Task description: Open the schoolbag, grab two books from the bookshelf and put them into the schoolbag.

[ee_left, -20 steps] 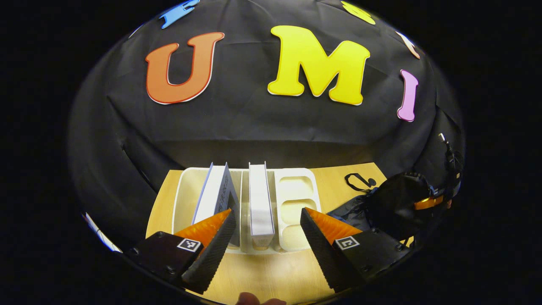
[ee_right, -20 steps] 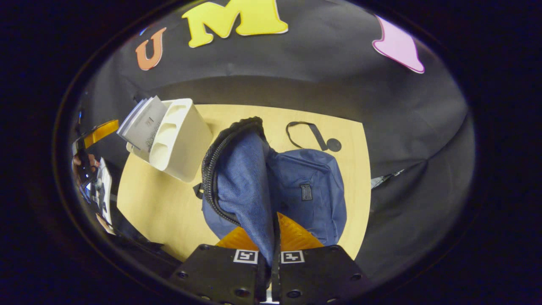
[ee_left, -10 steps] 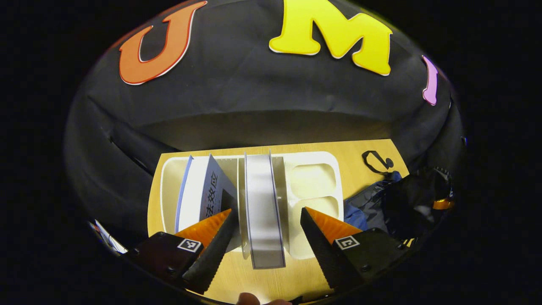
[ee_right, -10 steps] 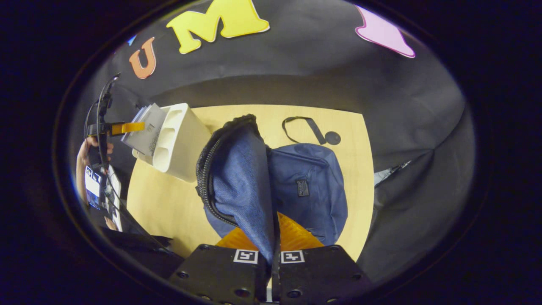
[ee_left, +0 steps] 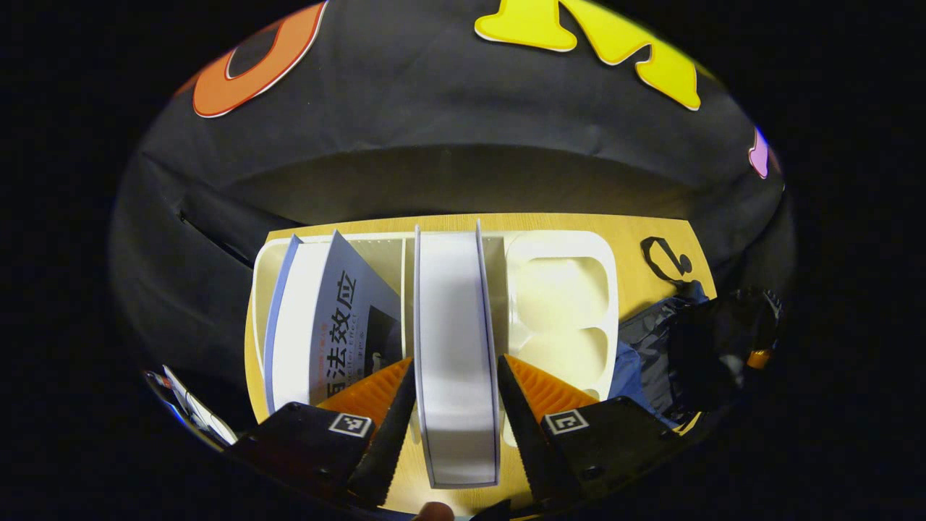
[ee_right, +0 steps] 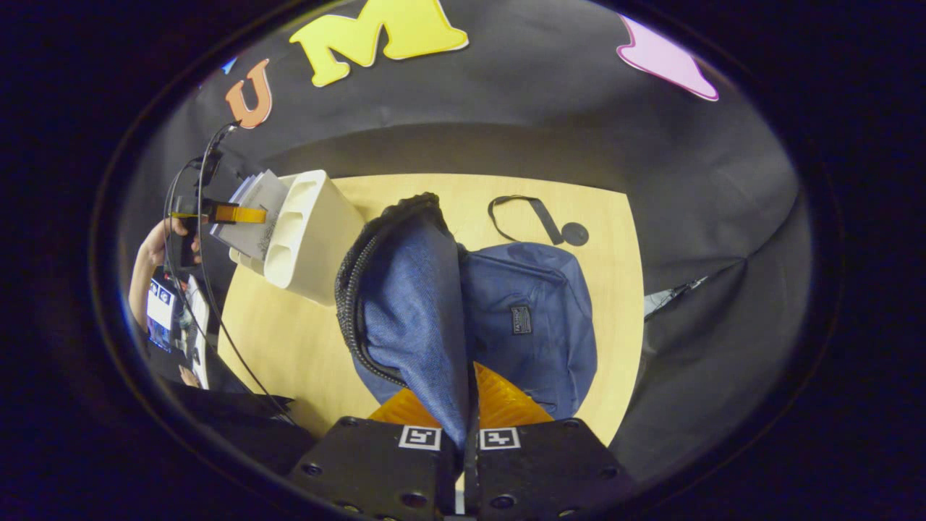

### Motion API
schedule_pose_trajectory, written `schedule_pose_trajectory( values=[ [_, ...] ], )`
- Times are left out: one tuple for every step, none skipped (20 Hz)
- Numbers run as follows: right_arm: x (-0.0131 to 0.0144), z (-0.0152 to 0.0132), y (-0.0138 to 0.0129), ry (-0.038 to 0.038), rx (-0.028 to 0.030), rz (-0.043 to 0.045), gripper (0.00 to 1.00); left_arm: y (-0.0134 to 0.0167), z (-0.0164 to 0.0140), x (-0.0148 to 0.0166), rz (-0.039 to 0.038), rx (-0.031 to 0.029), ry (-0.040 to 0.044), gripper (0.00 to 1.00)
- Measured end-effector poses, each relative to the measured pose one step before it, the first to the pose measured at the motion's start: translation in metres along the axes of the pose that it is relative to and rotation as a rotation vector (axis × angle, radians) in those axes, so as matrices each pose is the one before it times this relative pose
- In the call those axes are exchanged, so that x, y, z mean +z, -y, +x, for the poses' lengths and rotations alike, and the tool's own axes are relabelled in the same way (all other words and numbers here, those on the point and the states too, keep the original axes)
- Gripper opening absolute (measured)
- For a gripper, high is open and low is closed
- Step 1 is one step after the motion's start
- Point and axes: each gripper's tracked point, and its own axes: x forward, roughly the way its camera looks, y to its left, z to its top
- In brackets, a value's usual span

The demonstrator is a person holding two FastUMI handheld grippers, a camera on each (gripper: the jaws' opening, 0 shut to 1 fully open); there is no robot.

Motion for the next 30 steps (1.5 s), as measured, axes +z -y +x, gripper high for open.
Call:
schedule_pose_trajectory(
  values=[
    [-0.00038,-0.00007,0.00034,0.00083,-0.00141,0.00086,0.05,0.00027,0.00200,-0.00112,-0.00161,0.00237,-0.00705,0.66],
    [-0.00020,-0.00054,-0.00062,0.00067,0.00004,0.00124,0.05,0.00098,0.00103,-0.00051,-0.00251,0.00003,-0.00611,0.64],
    [-0.00019,0.00050,-0.00059,0.00018,0.00085,0.00228,0.05,-0.00045,0.00137,-0.00173,-0.00319,0.00280,-0.00796,0.59],
    [-0.00015,-0.00001,-0.00015,-0.00158,-0.00007,0.00200,0.05,-0.00037,0.00182,-0.00143,-0.00434,-0.00083,-0.00944,0.57],
    [0.00024,-0.00007,-0.00073,-0.00143,0.00200,0.00266,0.05,-0.00136,0.00169,-0.00354,-0.00064,0.00603,-0.01356,0.51],
    [-0.00081,-0.00029,0.00014,-0.00089,0.00099,0.00276,0.02,-0.00096,-0.00095,-0.00081,0.00357,0.00308,-0.00893,0.49],
    [-0.00099,-0.00002,-0.00070,-0.00056,0.00207,0.00158,0.05,-0.00061,-0.00016,-0.00258,0.00178,0.00272,-0.01477,0.54],
    [-0.00153,0.00115,-0.00061,-0.00071,0.00054,0.00001,0.05,0.00031,-0.00102,-0.00092,-0.00507,0.00168,-0.00923,0.48],
    [0.00024,0.00107,-0.00110,-0.00003,0.00280,0.00018,0.05,0.00086,-0.00095,-0.00161,-0.00699,0.00002,-0.00581,0.48],
    [-0.00105,0.00071,-0.00011,-0.00261,0.00009,-0.00210,0.05,-0.00108,-0.00256,-0.00214,-0.00240,0.00452,-0.00686,0.47],
    [-0.00036,0.00013,-0.00051,0.00147,0.00059,-0.00078,0.09,-0.00204,-0.00334,-0.00110,-0.00233,0.00149,-0.00009,0.46],
    [-0.00029,0.00021,-0.00118,0.00045,0.00101,-0.00117,0.05,0.00085,-0.00501,-0.00205,-0.00496,-0.01137,0.00201,0.46],
    [-0.00037,0.00002,-0.00101,0.00048,0.00136,0.00004,0.05,0.00187,-0.00621,-0.00256,-0.00590,-0.01744,0.00146,0.46],
    [-0.00026,0.00039,-0.00080,-0.00007,0.00095,-0.00077,0.05,0.00077,-0.00831,-0.00351,-0.00669,-0.01707,0.00406,0.46],
    [-0.00003,0.00010,-0.00105,-0.00009,0.00132,-0.00205,0.05,0.00021,-0.00878,-0.00280,-0.00534,-0.01771,0.00625,0.45],
    [0.00027,-0.00036,-0.00158,-0.00009,0.00151,-0.00142,0.05,-0.00010,-0.01232,-0.00443,-0.00808,-0.01771,0.01239,0.46],
    [-0.00124,0.00163,-0.00071,0.00159,0.00249,-0.00199,0.05,-0.00134,-0.01294,-0.00365,-0.00205,-0.01292,0.01218,0.45],
    [-0.00042,-0.00147,-0.00298,0.00041,-0.00002,-0.00445,0.05,-0.00336,-0.01319,-0.00367,0.00584,-0.01526,0.02016,0.45],
    [0.00062,-0.00035,-0.00166,0.00071,-0.00003,-0.00346,0.05,-0.00270,-0.01178,-0.00154,0.00438,-0.00814,0.01996,0.41],
    [0.00032,0.00034,-0.00241,-0.00090,0.00106,-0.00161,0.05,-0.00482,-0.01288,-0.00329,-0.00219,0.00167,0.01152,0.45],
    [-0.00027,0.00094,-0.00174,0.00015,0.00077,-0.00030,0.05,-0.00676,-0.01410,-0.00357,-0.00307,-0.00074,0.01469,0.45],
    [-0.00084,-0.00012,-0.00171,0.00001,0.00013,-0.00034,0.05,-0.00617,-0.01340,-0.00545,-0.00476,0.00085,0.01180,0.45],
    [-0.00023,-0.00001,-0.00196,0.00109,-0.00020,-0.00073,0.05,-0.00413,-0.01283,-0.00322,-0.01379,-0.00292,0.01566,0.45],
    [-0.00071,-0.00009,-0.00126,0.00071,-0.00140,-0.00192,0.05,-0.00310,-0.01301,-0.00507,-0.02114,-0.01732,0.01744,0.41],
    [-0.00034,-0.00039,-0.00096,0.00058,-0.00118,-0.00144,0.05,-0.00128,-0.01271,-0.00657,-0.02680,-0.02501,0.01570,0.45],
    [-0.00133,-0.00042,-0.00171,-0.00326,0.00090,-0.00008,0.05,0.00034,-0.01355,-0.00673,-0.03267,-0.03058,0.01349,0.45],
    [-0.00042,-0.00049,-0.00099,-0.00143,-0.00089,0.00121,0.05,0.00210,-0.01160,-0.00660,-0.03687,-0.02671,0.00916,0.45],
    [-0.00050,0.00047,0.00143,-0.00011,-0.00383,0.00253,0.05,0.00251,-0.01047,-0.00582,-0.03551,-0.03086,0.01147,0.46],
    [-0.00062,0.00038,0.00083,-0.00147,-0.00302,0.00587,0.05,0.00209,-0.00877,-0.00673,-0.03669,-0.02820,0.00739,0.50],
    [-0.00065,0.00083,0.00066,0.00107,-0.00428,0.00865,0.05,0.00410,-0.00649,-0.00760,-0.03792,-0.03166,0.00603,0.49]
  ],
)
